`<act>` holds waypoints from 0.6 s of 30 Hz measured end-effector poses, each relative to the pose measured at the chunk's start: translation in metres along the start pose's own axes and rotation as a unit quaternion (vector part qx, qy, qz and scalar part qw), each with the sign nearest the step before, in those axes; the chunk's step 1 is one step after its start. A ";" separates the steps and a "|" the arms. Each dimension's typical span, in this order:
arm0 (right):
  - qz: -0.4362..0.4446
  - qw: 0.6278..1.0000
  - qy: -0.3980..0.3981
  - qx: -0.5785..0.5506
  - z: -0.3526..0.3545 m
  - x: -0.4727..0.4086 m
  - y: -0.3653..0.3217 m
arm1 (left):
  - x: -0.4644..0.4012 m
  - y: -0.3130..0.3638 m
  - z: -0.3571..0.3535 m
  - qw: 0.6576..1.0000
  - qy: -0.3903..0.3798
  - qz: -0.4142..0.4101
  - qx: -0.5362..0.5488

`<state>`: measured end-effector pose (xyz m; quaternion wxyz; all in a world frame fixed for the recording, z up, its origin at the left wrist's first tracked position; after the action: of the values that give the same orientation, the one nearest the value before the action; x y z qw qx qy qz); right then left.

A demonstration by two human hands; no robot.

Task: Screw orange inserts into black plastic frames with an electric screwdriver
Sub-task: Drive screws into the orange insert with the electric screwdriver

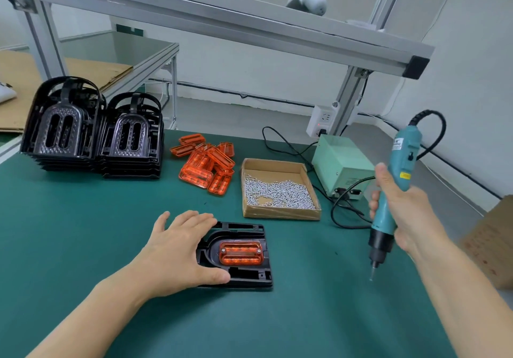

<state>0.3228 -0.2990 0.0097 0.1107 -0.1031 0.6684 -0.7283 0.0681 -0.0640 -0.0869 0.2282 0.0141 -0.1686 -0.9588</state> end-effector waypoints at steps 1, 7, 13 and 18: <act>-0.017 1.000 0.005 0.023 0.009 -0.002 0.007 | 0.000 0.001 0.000 1.000 -0.005 0.000 0.000; -0.105 0.981 -0.012 0.160 0.034 -0.011 0.052 | 0.001 0.004 -0.003 1.000 -0.015 0.002 -0.019; -0.117 0.946 -0.040 0.299 0.035 -0.016 0.078 | 0.001 0.004 -0.002 1.000 0.003 0.000 -0.018; -0.065 0.810 -0.056 0.580 0.025 -0.022 0.080 | 0.001 0.005 -0.001 1.000 0.010 -0.002 -0.008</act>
<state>0.3528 -0.3225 -0.0681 0.1393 -0.1034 0.1064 -0.9791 0.0691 -0.0690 -0.0861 0.2285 0.0221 -0.1581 -0.9604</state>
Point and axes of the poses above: each hand's wrist, its own x-axis away from the middle knuckle, its own z-axis out of the back of the hand, y = z × x, the point moved 9 cm from there along -x, towards the middle knuckle, and after that the axes turned 2 degrees about x, right-handed, at the moved point
